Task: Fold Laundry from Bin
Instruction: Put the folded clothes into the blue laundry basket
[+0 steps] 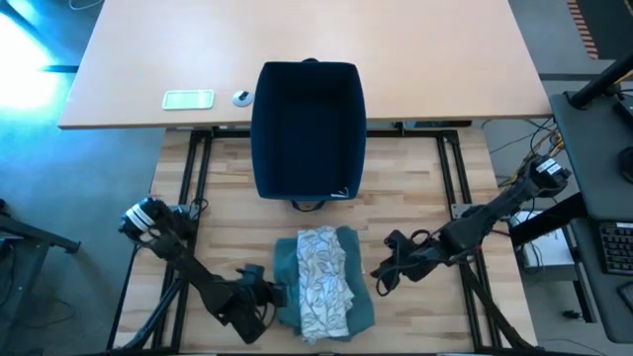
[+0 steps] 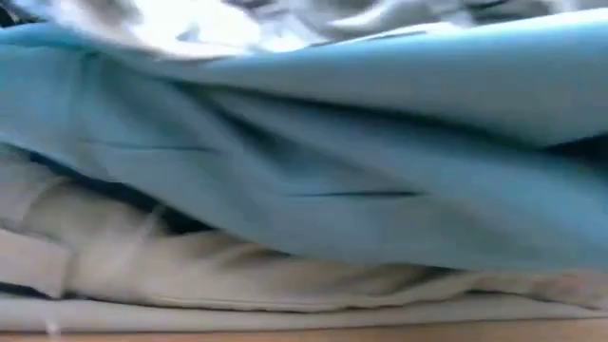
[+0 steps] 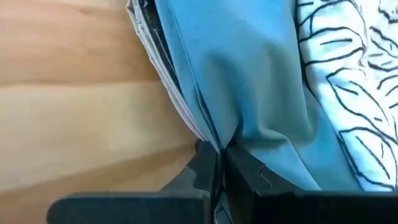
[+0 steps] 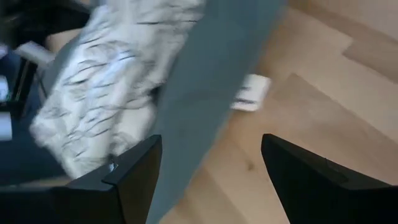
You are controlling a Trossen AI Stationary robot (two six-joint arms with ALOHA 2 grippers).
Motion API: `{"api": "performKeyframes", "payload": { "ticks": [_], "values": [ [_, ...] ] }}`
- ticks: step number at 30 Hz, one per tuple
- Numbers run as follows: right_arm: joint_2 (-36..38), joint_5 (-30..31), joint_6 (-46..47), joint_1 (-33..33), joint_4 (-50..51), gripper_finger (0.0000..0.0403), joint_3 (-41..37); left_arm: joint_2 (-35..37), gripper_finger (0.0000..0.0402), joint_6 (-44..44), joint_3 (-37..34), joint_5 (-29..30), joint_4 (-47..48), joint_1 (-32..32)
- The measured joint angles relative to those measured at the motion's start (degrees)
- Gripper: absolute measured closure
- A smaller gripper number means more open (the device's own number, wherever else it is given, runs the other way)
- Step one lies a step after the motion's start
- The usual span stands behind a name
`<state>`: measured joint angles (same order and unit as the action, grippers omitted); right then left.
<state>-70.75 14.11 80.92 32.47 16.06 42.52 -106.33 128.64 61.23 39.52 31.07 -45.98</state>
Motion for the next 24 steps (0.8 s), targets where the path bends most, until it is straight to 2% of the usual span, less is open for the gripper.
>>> {"api": "performKeyframes", "payload": {
  "ticks": [6, 13, 17, 24],
  "values": [
    [-8.10, 3.32, 4.89, 0.15, -20.08, 0.0131, -6.44, 4.81, 0.0401, -0.90, -6.11, -1.07, -4.68, 0.11],
    [-23.25, 4.99, 11.20, -0.66, -34.20, 0.0131, -6.43, 6.02, 0.0401, -1.05, -12.36, -4.00, -13.77, 0.04],
    [-29.03, 7.70, 10.24, -1.08, -47.36, 0.0131, -5.92, 6.21, 0.0401, -2.27, -14.44, -6.18, -19.02, -0.02],
    [-31.25, 8.91, 9.18, -1.36, -50.29, 0.0132, -6.14, 7.06, 0.0401, -5.11, -15.56, -12.05, -20.69, 0.17]
  ]
}}
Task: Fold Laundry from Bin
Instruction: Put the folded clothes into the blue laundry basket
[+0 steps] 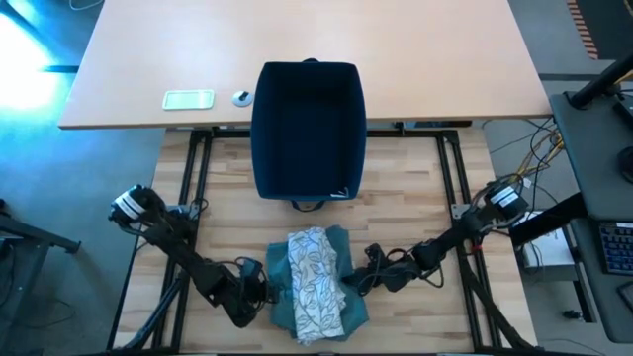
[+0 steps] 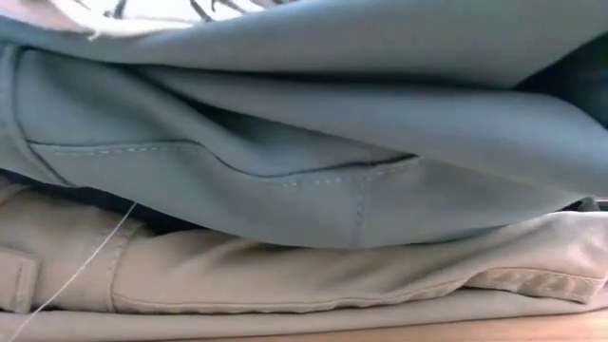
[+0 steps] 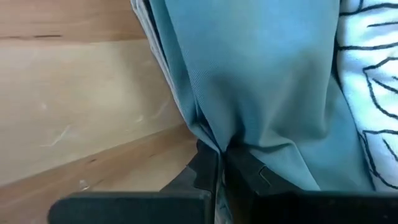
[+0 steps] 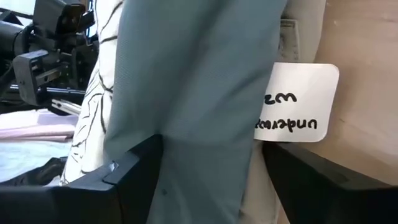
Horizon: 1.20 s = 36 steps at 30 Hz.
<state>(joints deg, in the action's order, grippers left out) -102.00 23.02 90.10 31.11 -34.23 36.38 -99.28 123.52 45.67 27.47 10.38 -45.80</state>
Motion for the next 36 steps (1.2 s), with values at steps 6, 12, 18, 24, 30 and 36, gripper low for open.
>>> {"api": "performKeyframes", "payload": {
  "ticks": [6, 12, 18, 24, 30, 36],
  "values": [
    [0.78, -0.45, -2.00, 0.00, 0.42, 0.0148, 2.32, 0.41, 0.0401, -0.11, -1.32, -2.75, -0.78, 1.13],
    [5.07, -1.54, 3.37, 0.11, 27.20, 0.0154, 11.21, 0.39, 0.0401, -0.26, -1.38, -3.60, -1.05, 2.10],
    [8.16, -5.74, 4.31, 0.33, 47.57, 0.0154, 15.74, 0.34, 0.0401, -0.26, -1.40, -4.55, -1.15, 2.19],
    [6.50, -7.21, 4.62, 0.35, 37.80, 0.0154, 10.39, 0.28, 0.0401, -0.03, -1.42, -4.92, -1.45, 2.26],
    [3.19, -6.87, 1.78, 0.02, 24.47, 0.0154, 8.50, 0.25, 0.0401, 0.15, -1.40, -6.25, -2.02, 2.58],
    [0.70, -6.96, 2.12, -0.26, 21.40, 0.0172, 8.54, 0.28, 0.0401, 0.07, -1.42, -8.24, -2.26, 3.46]
  ]
}}
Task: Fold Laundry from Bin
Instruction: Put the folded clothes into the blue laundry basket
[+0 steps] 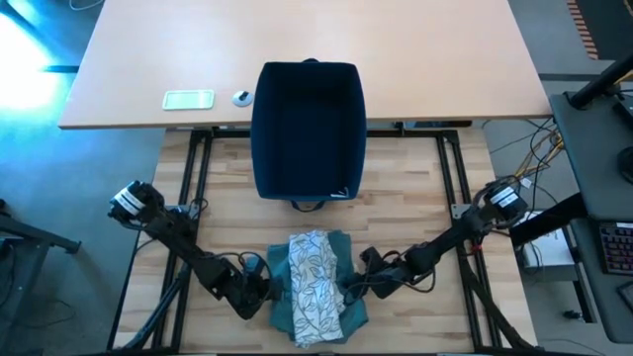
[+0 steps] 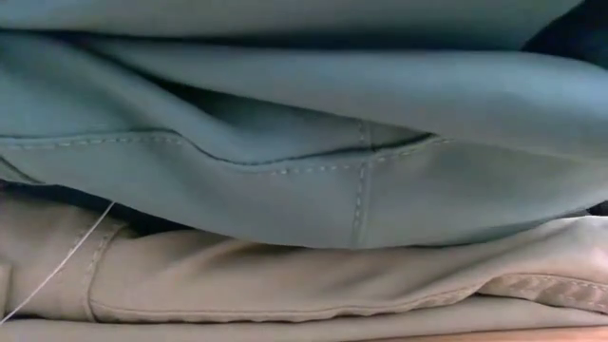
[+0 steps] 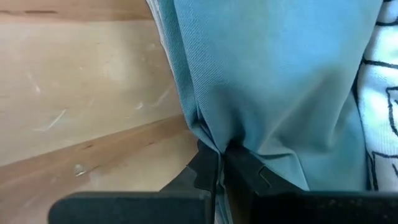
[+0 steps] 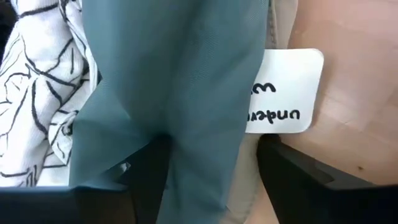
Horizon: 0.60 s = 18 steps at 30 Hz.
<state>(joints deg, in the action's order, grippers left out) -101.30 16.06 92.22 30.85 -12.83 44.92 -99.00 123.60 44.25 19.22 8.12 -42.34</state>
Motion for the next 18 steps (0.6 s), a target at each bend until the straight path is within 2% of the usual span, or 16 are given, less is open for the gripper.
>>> {"api": "performKeyframes", "payload": {
  "ticks": [10, 18],
  "values": [
    [-2.38, -0.76, -0.07, -0.44, -2.35, 0.0244, 0.34, 0.12, 0.0401, -2.32, 0.01, -0.16, 0.04, 1.60],
    [0.76, -1.58, -1.25, -0.51, 3.63, 0.0373, 2.15, 3.23, 0.0401, -6.58, -0.33, 5.49, 0.69, 1.81]
  ]
}}
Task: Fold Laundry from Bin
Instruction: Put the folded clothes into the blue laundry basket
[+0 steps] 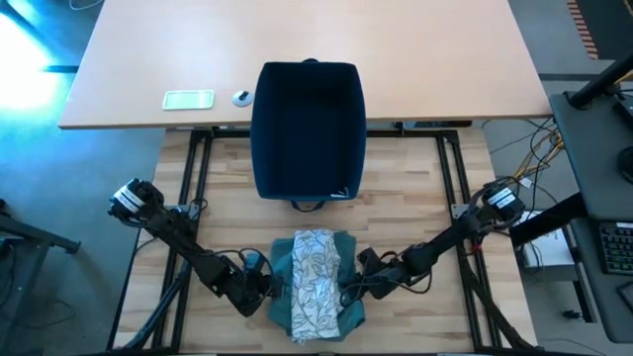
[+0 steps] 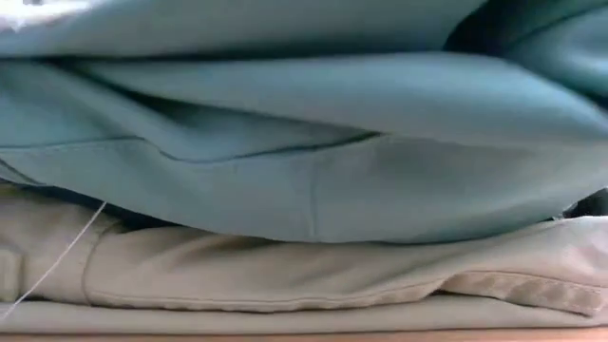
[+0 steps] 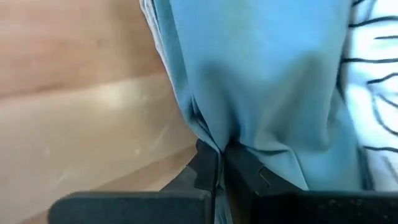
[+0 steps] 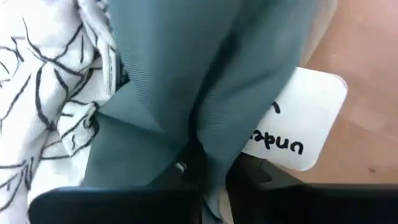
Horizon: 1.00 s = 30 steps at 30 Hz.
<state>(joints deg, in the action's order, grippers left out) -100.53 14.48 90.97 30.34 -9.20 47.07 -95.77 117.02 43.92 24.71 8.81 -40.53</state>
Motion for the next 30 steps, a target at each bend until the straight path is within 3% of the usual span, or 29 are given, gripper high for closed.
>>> {"api": "performKeyframes", "payload": {
  "ticks": [5, 12, 22, 30],
  "values": [
    [3.95, -3.24, -2.76, -1.05, 11.20, 0.0373, 3.60, 1.84, 0.0401, -2.04, 2.16, 2.71, 0.84, 0.57],
    [7.74, -4.52, -8.71, -2.28, 30.83, 0.0373, 14.20, 1.91, 0.0401, -7.73, 11.26, 4.17, 8.67, 1.44],
    [7.74, -5.99, -16.05, -5.05, 45.98, 0.0373, 27.66, 2.06, 0.0401, -16.91, 21.16, 2.65, 13.95, 4.97],
    [8.50, -5.73, -20.50, -5.41, 53.64, 0.0372, 38.39, 2.68, 0.0401, -23.24, 36.99, -0.81, 32.88, 5.20]
  ]
}}
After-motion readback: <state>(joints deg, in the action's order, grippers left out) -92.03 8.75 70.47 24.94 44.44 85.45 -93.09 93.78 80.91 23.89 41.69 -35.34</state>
